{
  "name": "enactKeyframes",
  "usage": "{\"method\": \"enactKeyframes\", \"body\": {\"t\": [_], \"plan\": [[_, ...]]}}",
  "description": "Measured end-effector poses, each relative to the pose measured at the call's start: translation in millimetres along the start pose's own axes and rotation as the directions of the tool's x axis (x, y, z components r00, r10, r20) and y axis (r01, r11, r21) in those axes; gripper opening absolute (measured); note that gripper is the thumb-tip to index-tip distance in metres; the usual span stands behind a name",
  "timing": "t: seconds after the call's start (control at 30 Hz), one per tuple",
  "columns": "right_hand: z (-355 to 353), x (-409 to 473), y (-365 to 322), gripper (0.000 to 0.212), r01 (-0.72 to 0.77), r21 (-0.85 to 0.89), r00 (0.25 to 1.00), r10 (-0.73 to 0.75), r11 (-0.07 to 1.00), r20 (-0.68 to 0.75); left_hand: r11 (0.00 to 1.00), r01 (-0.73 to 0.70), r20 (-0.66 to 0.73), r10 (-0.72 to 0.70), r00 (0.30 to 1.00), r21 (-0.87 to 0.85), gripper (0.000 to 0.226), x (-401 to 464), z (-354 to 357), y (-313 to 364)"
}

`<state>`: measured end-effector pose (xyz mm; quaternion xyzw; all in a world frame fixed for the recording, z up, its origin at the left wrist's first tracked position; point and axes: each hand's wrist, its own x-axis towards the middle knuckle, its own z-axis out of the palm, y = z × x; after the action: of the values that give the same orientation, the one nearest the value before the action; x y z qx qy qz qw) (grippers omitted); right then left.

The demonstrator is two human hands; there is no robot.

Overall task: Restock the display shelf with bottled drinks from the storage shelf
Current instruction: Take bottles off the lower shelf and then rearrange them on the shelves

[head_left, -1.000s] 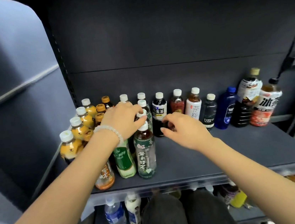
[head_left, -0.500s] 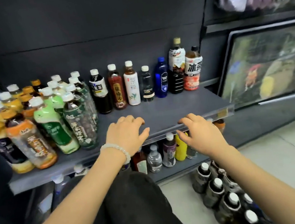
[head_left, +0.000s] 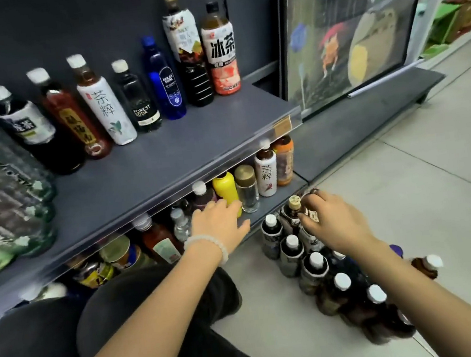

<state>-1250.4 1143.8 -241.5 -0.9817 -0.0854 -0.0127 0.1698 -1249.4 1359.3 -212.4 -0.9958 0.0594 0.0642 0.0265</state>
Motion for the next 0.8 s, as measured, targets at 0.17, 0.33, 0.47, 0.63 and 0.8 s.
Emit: {"method": "enactKeyframes", "body": {"t": [0.17,0.33,0.47,0.63,0.8], "plan": [[46,8,25,0.035,-0.106,0.003,0.983,0.104,0.994,0.151,0.997,-0.082,0.125,0.081,0.989,0.003,0.047,48,45,24],[89,22,38,0.032,-0.109,-0.062,0.944,0.123,0.992,0.306,0.997,-0.065,0.215,0.073,0.974,-0.043,0.047,88,89,27],[116,33,35,0.035,-0.100,-0.117,0.930,0.135,0.988,0.342,0.994,-0.103,0.258,0.110,0.960,-0.041,0.050,114,124,24],[135,47,20,0.039,-0.111,-0.235,0.924,0.187,0.966,0.334,0.980,-0.181,0.256,0.197,0.946,-0.085,0.056,137,156,24],[151,49,9,0.040,-0.157,-0.311,0.880,0.276,0.937,0.386,0.953,-0.231,0.265,0.278,0.923,-0.197,0.047,149,170,29]]}}
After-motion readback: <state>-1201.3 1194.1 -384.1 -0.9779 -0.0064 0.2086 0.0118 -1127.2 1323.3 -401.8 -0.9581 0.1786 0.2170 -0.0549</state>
